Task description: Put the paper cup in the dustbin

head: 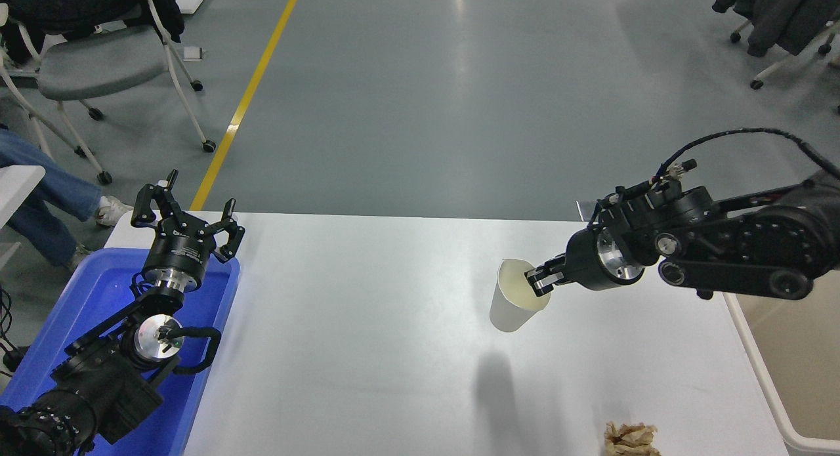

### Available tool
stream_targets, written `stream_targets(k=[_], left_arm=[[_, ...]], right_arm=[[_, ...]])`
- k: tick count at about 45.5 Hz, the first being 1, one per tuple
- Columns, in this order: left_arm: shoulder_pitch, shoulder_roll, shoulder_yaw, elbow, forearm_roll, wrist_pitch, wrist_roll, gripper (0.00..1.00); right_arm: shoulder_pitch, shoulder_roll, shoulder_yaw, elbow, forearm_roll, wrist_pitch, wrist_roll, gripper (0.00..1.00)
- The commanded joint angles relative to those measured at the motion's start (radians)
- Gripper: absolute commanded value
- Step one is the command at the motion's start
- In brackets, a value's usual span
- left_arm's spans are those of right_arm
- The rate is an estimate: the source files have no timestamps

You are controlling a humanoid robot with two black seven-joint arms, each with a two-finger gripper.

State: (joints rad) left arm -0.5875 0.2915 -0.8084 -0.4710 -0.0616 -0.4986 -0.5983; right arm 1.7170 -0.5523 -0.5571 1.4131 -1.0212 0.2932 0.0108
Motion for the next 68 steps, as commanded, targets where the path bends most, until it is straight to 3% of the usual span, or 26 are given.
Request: stream_targets(k=[1,13,35,53,68], left_arm=[[0.000,0.000,0.000,0.000,0.000,0.000,0.000,1.00],[0.000,0.000,0.000,0.000,0.000,0.000,0.000,1.00],[0.000,0.000,0.000,0.000,0.000,0.000,0.000,1.00],[0.000,0.000,0.000,0.000,0.000,0.000,0.000,1.00],[0.000,0.000,0.000,0.000,0.000,0.000,0.000,1.00]], right_arm=[[0.133,-0.066,0.036,0.043,0.012,0.116,0.003,0.00],[0.219,-0.083,0.054,0.063,0.027,0.167,0.003,0.00],[0.199,-0.195,0.032,0.058,0.004,0.167,0.003,0.00],[-0.022,-0.466,0.071,-0.052,-0.089,0.115,0.008,0.00],[-0.195,-0.676,0.235,-0.155,-0.076,0.053,0.020,0.00]])
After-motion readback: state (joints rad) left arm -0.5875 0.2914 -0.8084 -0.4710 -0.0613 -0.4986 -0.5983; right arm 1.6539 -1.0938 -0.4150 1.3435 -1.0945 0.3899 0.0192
